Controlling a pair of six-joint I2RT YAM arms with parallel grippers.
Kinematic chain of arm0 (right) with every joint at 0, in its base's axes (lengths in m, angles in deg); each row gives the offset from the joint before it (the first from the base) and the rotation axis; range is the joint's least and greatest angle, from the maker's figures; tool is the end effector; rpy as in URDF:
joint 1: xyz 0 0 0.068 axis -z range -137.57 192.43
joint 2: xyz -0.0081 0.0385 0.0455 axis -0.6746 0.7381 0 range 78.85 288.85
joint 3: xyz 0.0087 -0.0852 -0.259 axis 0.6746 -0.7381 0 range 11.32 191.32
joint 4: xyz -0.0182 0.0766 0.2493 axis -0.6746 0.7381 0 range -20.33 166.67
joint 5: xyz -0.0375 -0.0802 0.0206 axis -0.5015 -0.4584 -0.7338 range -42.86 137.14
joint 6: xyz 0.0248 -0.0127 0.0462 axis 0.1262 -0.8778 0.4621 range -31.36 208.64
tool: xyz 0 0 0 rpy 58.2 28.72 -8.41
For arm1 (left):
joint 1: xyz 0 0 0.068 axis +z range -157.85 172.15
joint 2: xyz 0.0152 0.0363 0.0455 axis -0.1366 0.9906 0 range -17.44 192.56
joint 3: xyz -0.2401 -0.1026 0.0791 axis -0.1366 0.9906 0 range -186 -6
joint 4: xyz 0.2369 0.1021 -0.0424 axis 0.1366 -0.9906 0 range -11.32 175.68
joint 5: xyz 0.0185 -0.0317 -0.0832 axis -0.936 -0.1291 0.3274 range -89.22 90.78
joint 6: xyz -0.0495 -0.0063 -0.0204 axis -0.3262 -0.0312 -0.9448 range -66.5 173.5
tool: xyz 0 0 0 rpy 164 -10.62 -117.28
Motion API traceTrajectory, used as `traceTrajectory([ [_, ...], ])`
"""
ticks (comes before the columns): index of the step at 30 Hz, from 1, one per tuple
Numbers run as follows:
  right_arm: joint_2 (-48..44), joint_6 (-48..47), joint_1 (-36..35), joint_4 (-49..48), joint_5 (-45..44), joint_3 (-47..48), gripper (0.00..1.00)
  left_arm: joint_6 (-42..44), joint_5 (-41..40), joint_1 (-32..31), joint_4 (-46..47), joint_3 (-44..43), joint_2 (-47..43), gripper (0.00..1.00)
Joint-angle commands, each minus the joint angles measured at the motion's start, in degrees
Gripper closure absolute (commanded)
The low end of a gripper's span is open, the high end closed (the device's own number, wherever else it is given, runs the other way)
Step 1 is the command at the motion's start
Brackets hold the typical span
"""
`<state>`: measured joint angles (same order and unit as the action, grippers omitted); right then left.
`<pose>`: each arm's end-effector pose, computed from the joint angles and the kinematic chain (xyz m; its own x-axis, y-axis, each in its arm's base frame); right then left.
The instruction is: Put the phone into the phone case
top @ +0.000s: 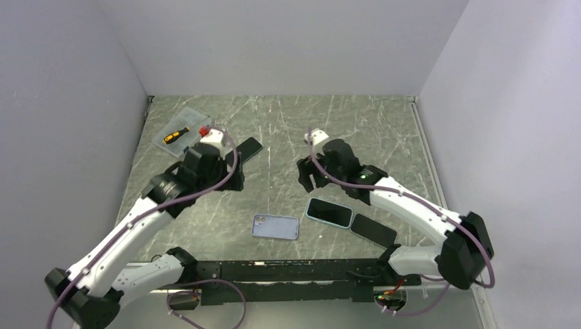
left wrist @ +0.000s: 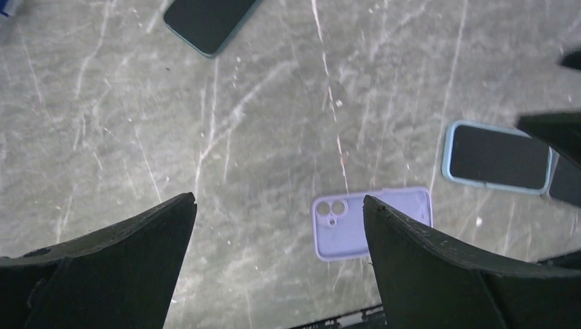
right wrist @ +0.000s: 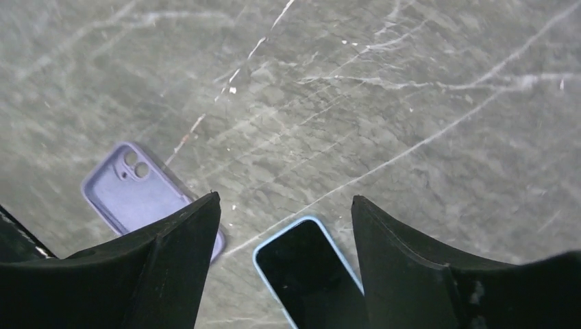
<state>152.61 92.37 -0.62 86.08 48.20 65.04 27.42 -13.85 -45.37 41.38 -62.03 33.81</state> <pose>0.2078 0.1951 0.2741 -0.4783 -0.3578 -0.8020 -0.6636 0.7454 0.0632 0.1463 -0.1011 0.3306 -0.6443 -0.0416 -0.7636 0.1685 0.9663 -0.1948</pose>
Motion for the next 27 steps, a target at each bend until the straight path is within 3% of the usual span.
traceTrajectory([
  [1,-8.48,11.23,2.25,-4.51,4.07,-4.19,0.25,3.86,6.15,7.97,5.94,-6.57,8.74,0.03],
  [8,-18.73,14.72,2.27,-4.9,8.4,-9.59,0.27,3.22,10.94,16.68,5.89,-18.9,26.72,0.08],
  [13,-24.31,14.46,2.27,-0.65,6.78,-9.34,0.32,2.92,10.73,21.2,4.77,-27.23,39.05,0.18],
  [17,-28.79,15.08,2.28,1.2,6.86,-9.15,0.34,2.7,12.35,24.44,2.9,-34.13,48.05,0.4],
  [21,-31.45,16.11,2.27,3.22,6.67,-8.78,0.35,1.95,12.61,27.11,0.88,-40.51,56.16,0.69],
  [27,-33.53,16.4,2.27,4.3,8.48,-8.78,0.36,1.23,10.85,29.13,-0.83,-46.62,66.58,1.0],
])
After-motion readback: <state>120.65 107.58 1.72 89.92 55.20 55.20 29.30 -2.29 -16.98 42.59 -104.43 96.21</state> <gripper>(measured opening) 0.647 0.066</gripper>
